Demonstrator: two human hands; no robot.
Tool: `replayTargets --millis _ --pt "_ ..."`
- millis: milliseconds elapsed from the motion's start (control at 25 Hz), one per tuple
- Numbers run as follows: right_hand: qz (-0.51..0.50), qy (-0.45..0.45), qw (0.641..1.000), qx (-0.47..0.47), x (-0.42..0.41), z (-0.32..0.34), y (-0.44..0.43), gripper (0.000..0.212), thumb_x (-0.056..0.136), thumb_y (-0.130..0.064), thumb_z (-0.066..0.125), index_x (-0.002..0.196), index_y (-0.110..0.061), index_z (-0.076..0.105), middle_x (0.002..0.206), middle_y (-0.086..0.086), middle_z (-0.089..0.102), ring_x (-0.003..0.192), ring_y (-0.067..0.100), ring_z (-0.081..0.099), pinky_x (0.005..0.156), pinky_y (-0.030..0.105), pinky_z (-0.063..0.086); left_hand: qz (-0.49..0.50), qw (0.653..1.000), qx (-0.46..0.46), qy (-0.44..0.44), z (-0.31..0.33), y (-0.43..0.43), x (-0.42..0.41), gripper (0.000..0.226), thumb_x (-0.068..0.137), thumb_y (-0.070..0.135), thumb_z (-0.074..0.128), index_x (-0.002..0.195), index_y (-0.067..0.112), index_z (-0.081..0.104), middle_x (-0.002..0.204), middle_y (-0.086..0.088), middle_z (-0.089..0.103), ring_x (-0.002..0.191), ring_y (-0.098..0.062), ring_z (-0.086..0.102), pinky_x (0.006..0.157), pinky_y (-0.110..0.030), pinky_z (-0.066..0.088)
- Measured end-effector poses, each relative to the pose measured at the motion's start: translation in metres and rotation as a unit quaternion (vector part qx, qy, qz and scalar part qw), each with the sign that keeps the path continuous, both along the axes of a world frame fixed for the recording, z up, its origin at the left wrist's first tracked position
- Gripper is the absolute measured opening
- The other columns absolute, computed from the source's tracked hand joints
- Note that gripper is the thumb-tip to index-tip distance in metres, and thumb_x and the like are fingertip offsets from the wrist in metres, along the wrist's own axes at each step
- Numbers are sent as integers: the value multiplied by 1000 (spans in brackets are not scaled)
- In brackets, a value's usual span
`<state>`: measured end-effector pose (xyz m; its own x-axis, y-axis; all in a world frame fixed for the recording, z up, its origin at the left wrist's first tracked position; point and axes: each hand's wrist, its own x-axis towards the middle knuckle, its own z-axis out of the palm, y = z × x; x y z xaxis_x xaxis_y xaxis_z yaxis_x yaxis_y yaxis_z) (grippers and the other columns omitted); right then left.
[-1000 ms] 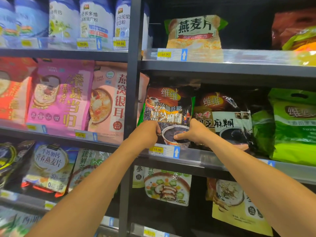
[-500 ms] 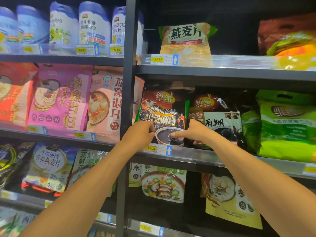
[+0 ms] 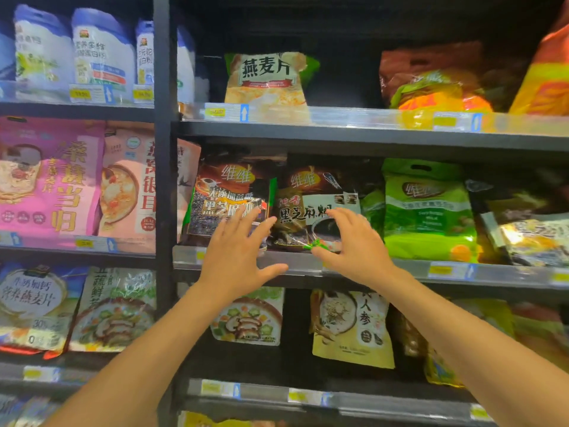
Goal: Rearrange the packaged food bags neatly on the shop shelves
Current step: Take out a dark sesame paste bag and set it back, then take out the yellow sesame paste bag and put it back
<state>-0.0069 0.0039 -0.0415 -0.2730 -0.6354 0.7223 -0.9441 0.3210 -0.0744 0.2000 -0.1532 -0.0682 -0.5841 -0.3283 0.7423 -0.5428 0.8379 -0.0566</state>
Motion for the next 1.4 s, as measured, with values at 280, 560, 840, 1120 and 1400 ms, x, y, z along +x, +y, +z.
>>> replayTargets --millis 280,560,840,1120,1400 --pt "-87 35 996 0 -51 -17 146 86 84 -71 59 155 -27 38 164 1 34 153 24 30 119 49 36 -42 999 -16 -2 -18 114 -69 99 80 91 39 161 36 27 170 -4 28 160 -29 15 126 -58 24" --pt "-158 20 987 -17 -106 -15 279 83 83 -69 57 152 -24 44 162 4 37 151 25 32 117 52 38 -112 994 -13 11 -17 217 -156 100 80 91 35 161 34 29 171 -2 25 161 -28 14 126 -58 24" --pt "-227 4 972 -56 -179 -8 351 78 83 -65 66 148 -27 47 158 1 42 145 25 40 111 49 43 -178 984 9 19 1 277 -251 99 81 88 45 163 37 23 173 -1 21 161 -27 12 127 -54 20" --pt "-252 -14 965 -63 -276 -1 371 82 83 -66 67 150 -23 45 162 1 38 147 25 38 112 48 43 -189 979 66 27 12 297 -358 108 79 89 52 163 27 24 172 2 23 160 -23 17 124 -48 29" --pt "-255 -65 963 -65 -361 12 361 89 84 -69 63 155 -22 38 159 3 44 145 26 42 110 47 44 -113 984 134 6 30 293 -436 110 80 89 49 159 16 26 149 -8 55 133 -32 55 94 -49 53"
